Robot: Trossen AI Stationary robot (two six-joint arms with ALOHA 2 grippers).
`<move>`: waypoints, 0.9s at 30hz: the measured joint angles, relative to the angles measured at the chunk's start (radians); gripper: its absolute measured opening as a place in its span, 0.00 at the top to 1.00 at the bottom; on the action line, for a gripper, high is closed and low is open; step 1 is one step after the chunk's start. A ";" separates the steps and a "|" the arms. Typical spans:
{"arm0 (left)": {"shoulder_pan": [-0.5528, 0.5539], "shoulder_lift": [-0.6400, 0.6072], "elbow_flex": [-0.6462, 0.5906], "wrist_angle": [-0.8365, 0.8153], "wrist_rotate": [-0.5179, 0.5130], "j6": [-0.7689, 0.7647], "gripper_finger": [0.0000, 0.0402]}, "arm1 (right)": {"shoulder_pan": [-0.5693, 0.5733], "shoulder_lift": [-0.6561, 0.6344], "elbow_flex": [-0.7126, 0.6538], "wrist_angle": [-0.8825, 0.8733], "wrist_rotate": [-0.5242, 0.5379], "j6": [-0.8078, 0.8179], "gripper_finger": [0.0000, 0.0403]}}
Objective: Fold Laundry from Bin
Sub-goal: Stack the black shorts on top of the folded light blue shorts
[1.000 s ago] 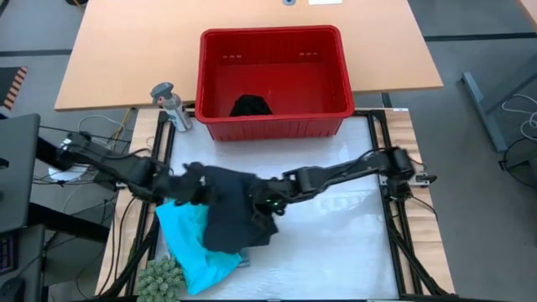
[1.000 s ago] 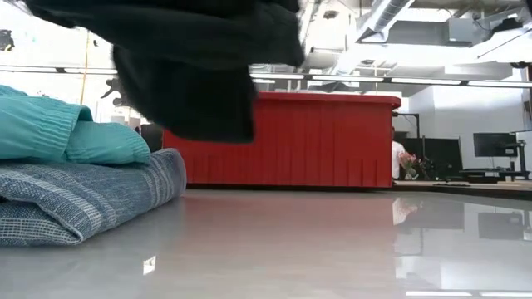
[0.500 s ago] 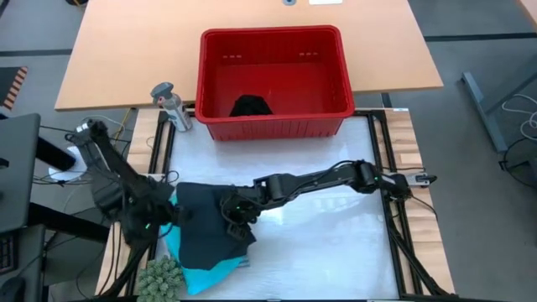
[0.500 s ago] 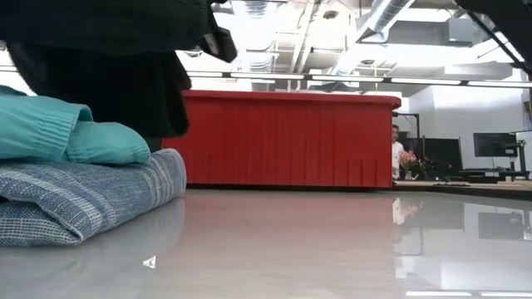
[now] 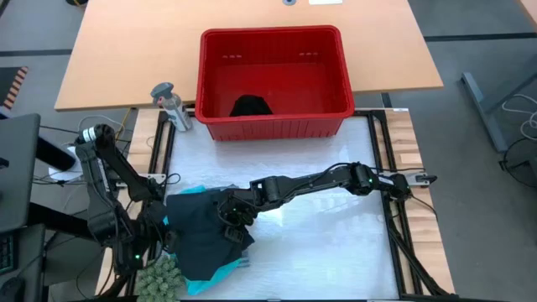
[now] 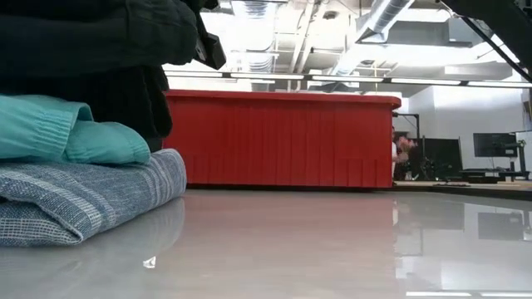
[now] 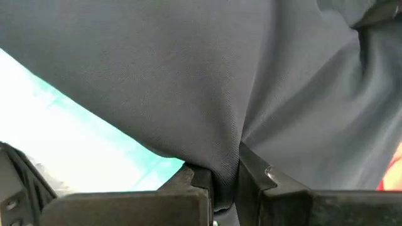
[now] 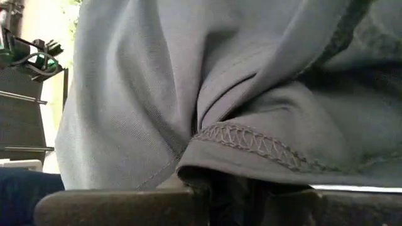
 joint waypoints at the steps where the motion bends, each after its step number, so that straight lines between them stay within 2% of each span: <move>1: -0.009 0.000 0.000 -0.005 0.009 0.000 0.96 | 0.000 0.000 0.000 0.003 0.000 0.002 0.83; 7: -0.052 -0.006 0.065 -0.064 0.035 -0.007 0.96 | -0.001 0.000 0.000 0.054 -0.021 0.015 0.83; 15: -0.076 -0.006 0.209 -0.257 0.052 -0.006 0.96 | -0.004 0.000 0.000 0.167 -0.024 0.047 0.83; 18: -0.082 -0.007 0.220 -0.267 0.069 -0.006 0.96 | -0.004 0.023 0.000 0.284 -0.061 0.078 0.83; 22: -0.098 0.008 0.214 -0.256 0.056 -0.006 0.96 | -0.003 0.062 0.000 0.281 -0.101 0.104 0.83; 27: -0.076 0.052 0.196 -0.253 0.025 -0.001 0.96 | -0.004 0.058 0.000 0.239 -0.100 0.108 0.83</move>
